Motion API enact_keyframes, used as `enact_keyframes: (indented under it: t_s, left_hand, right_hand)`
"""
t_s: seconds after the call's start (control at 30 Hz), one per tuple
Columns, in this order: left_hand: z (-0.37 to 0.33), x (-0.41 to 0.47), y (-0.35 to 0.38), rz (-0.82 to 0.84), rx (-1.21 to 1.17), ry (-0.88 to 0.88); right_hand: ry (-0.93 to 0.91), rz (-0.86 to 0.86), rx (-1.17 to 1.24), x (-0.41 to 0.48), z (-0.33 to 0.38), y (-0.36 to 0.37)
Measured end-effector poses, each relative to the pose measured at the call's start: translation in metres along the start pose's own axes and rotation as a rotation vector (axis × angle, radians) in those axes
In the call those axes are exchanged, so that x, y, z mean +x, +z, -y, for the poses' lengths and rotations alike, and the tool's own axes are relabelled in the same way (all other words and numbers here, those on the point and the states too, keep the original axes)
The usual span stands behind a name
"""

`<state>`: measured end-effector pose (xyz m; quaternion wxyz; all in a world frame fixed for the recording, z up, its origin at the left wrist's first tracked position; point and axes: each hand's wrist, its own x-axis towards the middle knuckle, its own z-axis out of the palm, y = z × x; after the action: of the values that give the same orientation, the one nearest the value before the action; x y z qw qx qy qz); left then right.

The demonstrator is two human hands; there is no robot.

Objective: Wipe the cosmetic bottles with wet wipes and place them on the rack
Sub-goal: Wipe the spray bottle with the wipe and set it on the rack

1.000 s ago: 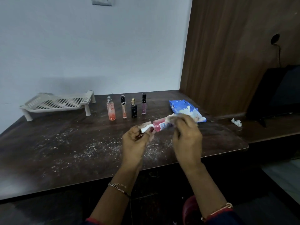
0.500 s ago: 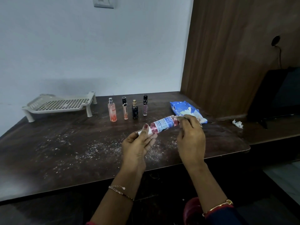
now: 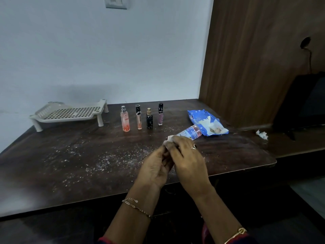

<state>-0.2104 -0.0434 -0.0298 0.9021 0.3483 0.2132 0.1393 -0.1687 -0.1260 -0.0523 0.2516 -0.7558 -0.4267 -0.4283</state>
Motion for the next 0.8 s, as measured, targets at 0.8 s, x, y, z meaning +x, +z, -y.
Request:
enact_keyframes:
  t_s: [0.8]
  left_hand:
    - [0.006,0.003,-0.004,-0.073,0.057,-0.096]
  right_hand:
    - [0.114,-0.037,0.093,0.007,-0.026,-0.011]
